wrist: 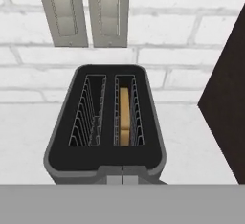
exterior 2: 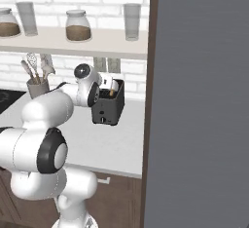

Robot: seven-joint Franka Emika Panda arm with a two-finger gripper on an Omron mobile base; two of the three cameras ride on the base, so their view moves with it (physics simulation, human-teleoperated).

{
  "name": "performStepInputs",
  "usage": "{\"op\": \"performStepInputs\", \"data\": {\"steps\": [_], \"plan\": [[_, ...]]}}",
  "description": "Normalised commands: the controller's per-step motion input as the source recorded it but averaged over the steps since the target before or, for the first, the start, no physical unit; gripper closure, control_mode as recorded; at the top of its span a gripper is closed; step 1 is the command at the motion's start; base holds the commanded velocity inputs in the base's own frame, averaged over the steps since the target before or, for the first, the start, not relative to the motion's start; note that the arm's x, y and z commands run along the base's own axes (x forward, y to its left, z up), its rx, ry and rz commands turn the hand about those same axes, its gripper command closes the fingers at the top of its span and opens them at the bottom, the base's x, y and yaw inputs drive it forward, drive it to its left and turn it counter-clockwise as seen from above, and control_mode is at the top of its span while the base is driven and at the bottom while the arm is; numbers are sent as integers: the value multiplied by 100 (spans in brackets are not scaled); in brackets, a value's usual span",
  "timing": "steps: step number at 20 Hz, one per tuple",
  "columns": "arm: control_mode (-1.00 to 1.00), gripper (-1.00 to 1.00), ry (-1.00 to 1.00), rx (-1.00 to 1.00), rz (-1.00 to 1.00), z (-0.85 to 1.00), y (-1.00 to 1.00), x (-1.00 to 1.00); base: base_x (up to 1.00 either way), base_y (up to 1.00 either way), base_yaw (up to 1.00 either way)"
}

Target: Start the toaster. Once the lever pops up, take the bread to the plate on the dining counter.

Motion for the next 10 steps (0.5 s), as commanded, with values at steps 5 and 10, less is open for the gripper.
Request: {"op": "performStepInputs", "data": {"steps": [5, 10], "plan": [[-100, 100, -4, 0, 0, -12, -4, 15, 0, 0, 0], [-100, 100, -6, 0, 0, 0, -2, 22, 0, 0, 0]]}}
